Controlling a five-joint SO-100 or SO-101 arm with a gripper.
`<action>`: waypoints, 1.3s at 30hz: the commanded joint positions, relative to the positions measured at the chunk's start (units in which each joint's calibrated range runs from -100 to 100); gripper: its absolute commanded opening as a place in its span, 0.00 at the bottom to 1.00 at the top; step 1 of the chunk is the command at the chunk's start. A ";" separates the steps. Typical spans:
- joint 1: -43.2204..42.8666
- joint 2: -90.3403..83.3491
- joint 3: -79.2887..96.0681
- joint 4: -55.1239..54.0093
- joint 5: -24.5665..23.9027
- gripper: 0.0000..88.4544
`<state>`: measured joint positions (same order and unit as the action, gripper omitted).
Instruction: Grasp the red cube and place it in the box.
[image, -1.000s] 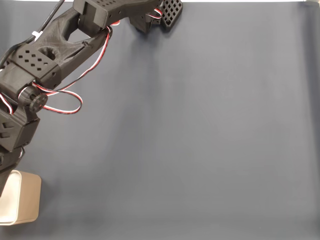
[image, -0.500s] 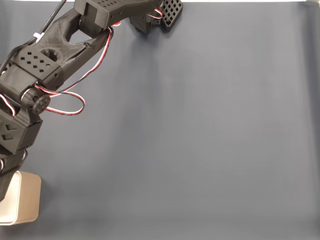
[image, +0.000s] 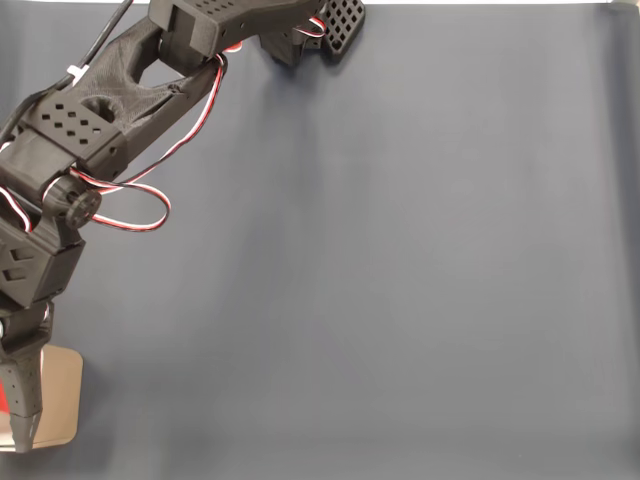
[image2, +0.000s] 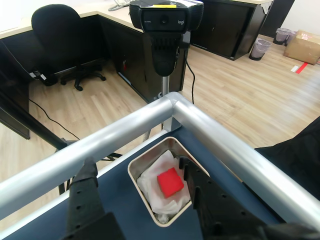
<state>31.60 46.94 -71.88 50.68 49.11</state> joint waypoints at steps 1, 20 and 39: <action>-0.49 -1.96 -3.48 -1.41 -0.44 0.43; -0.49 -2.05 -3.30 -2.23 -0.59 0.38; -0.85 -16.52 10.29 -1.58 -1.90 0.00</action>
<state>31.60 38.51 -62.75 49.64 47.84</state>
